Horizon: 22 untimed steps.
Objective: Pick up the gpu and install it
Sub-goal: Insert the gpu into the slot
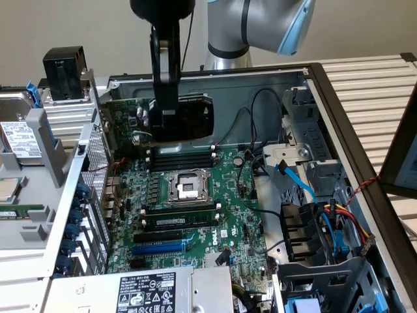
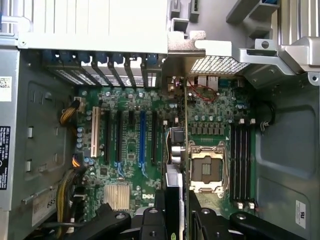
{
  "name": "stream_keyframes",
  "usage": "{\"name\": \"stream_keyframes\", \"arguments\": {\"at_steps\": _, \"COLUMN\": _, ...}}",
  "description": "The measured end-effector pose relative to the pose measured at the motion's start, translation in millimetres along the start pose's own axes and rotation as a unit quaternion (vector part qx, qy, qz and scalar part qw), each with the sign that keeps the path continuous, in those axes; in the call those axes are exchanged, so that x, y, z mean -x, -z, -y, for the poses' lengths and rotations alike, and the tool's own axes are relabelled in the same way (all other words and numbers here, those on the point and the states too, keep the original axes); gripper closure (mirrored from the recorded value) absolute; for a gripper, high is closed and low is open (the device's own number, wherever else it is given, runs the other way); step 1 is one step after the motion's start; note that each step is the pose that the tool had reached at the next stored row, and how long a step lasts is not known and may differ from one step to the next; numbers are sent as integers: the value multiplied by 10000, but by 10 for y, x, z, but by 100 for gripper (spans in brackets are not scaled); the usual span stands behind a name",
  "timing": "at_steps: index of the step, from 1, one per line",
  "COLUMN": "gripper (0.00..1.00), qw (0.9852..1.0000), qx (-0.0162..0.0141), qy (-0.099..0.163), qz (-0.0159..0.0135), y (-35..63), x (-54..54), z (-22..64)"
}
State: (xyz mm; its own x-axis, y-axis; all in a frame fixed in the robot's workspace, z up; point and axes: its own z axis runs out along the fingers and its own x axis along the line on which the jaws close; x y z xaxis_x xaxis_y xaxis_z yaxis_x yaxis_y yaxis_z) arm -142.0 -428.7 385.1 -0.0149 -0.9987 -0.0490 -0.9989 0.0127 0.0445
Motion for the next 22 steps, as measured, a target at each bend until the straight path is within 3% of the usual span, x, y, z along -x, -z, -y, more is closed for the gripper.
{"name": "stream_keyframes", "arguments": {"at_steps": 3, "gripper": 73, "qw": 10000, "qx": -1, "qy": -18, "qz": -38, "y": -31, "x": -7, "z": -9}}
{"name": "stream_keyframes", "arguments": {"at_steps": 7, "gripper": 73, "qw": 9999, "qx": -4, "qy": -51, "qz": -144, "y": -62, "x": -10, "z": -38}}
{"name": "stream_keyframes", "arguments": {"at_steps": 9, "gripper": 73, "qw": 9998, "qx": -7, "qy": -83, "qz": -172, "y": -85, "x": -11, "z": -46}}
{"name": "stream_keyframes", "arguments": {"at_steps": 15, "gripper": 73, "qw": 9994, "qx": -9, "qy": -313, "qz": -168, "y": -178, "x": -14, "z": -45}}
{"name": "stream_keyframes", "arguments": {"at_steps": 18, "gripper": 73, "qw": 9993, "qx": 11, "qy": -339, "qz": -169, "y": -184, "x": -14, "z": -46}}
{"name": "stream_keyframes", "arguments": {"at_steps": 22, "gripper": 73, "qw": 9993, "qx": 0, "qy": -340, "qz": -171, "y": -189, "x": -7, "z": -57}}
